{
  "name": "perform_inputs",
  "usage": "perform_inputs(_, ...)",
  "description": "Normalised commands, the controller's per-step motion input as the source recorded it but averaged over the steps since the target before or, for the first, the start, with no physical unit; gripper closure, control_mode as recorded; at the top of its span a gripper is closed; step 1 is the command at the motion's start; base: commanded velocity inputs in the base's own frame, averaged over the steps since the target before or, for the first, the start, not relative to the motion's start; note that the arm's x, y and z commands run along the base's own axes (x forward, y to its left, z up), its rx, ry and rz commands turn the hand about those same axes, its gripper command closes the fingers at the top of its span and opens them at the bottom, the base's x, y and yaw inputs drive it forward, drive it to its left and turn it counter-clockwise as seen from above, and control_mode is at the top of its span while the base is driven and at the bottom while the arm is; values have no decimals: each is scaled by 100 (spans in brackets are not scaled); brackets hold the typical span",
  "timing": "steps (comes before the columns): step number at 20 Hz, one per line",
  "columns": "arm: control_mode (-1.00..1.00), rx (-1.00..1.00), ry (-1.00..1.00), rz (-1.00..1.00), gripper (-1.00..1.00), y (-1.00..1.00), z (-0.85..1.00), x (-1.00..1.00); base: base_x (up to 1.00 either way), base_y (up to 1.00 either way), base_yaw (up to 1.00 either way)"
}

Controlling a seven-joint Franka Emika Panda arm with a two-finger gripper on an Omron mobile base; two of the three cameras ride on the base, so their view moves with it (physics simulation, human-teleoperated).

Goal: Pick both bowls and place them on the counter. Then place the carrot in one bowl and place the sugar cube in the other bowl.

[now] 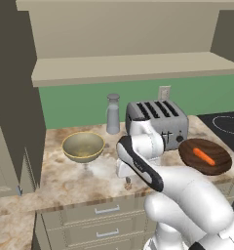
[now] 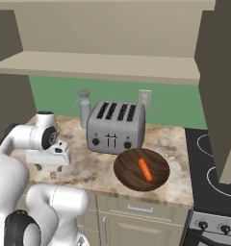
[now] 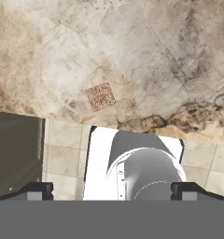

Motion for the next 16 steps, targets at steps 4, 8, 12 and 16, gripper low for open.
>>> perform_inputs(4,-100,0,0,0,-100,2,-23,14,0,0,0)
perform_inputs(8,-100,0,0,0,-100,13,-11,4,0,0,0)
perform_inputs(12,-100,0,0,0,-100,14,-12,1,0,0,0)
perform_inputs(16,-100,0,0,0,-100,11,-19,4,0,0,0)
